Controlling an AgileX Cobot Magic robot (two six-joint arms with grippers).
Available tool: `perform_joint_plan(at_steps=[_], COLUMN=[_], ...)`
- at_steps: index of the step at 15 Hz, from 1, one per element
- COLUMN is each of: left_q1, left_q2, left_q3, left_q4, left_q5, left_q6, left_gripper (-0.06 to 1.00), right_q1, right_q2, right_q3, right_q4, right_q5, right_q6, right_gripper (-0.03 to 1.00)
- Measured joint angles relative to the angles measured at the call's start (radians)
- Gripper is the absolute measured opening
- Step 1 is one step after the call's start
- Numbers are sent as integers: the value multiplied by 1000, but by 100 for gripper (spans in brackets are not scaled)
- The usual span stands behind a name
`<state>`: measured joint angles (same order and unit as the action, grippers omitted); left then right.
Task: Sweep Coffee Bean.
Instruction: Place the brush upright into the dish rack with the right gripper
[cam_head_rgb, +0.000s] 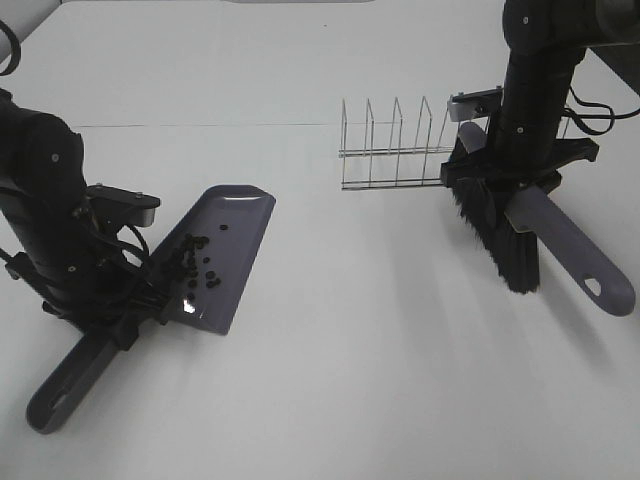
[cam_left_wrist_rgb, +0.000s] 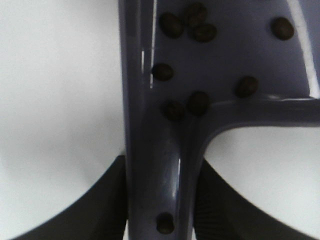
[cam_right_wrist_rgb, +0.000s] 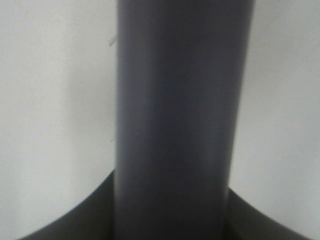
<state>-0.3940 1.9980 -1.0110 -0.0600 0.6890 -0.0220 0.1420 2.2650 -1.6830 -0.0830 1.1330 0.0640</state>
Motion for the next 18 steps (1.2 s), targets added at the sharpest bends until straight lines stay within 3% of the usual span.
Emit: perform_joint_plan(at_steps=[2, 7, 15, 18], left_q1=[0, 0, 0, 0], left_q2=[0, 0, 0, 0], left_q3=[0, 0, 0, 0], left_q4=[0, 0, 0, 0], left_q5=[0, 2, 4, 5], left_q6=[0, -1, -2, -2], left_gripper=[31, 31, 31, 31], right_q1=[-5, -62, -68, -68], right_q2=[35, 157, 261, 261], right_q3=[-65, -300, -541, -548], right_q4=[4, 140, 161, 158], right_q5=[22, 112, 119, 103], right_q6=[1, -2, -2, -2], right_gripper=[28, 28, 28, 28])
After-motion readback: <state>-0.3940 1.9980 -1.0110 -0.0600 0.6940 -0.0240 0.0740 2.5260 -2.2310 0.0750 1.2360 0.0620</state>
